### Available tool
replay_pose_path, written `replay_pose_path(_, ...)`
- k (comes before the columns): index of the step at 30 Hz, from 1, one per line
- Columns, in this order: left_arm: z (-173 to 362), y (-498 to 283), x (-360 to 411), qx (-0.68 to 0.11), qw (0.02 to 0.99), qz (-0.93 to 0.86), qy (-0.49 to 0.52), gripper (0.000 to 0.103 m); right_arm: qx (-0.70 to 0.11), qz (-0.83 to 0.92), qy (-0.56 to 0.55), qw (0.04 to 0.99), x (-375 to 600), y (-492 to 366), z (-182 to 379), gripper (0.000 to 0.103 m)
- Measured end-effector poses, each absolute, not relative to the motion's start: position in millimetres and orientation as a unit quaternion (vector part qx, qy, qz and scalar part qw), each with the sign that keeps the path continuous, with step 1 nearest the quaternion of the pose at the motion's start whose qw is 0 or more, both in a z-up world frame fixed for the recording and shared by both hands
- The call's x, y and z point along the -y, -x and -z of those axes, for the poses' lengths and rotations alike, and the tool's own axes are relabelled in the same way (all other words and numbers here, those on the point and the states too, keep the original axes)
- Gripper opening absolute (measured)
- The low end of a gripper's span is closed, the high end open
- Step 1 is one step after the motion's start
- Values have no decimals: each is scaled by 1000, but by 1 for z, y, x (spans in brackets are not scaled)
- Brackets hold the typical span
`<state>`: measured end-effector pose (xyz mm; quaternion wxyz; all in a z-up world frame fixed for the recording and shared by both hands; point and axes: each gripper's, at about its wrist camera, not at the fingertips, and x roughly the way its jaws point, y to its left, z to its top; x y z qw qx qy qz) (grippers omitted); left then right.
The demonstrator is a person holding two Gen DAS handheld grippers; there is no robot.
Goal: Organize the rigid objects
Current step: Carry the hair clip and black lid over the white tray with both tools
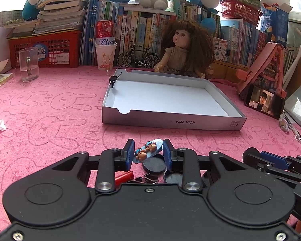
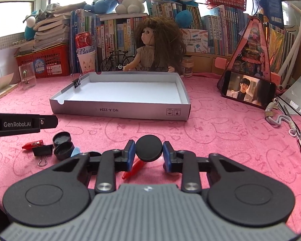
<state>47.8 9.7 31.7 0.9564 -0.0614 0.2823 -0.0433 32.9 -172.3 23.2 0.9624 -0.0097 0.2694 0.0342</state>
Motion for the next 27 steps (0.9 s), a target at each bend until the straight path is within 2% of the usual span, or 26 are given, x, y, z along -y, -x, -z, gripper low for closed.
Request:
replay_pose_path(17, -39, -87, -5, -286, 953, 68, 67, 29, -274, -49, -25, 960, 181, -72, -33, 35)
replay_pose_path(27, -48, -136, -7, -295, 949, 74, 88, 29, -281, -60, -44, 957, 190, -115, -43, 35)
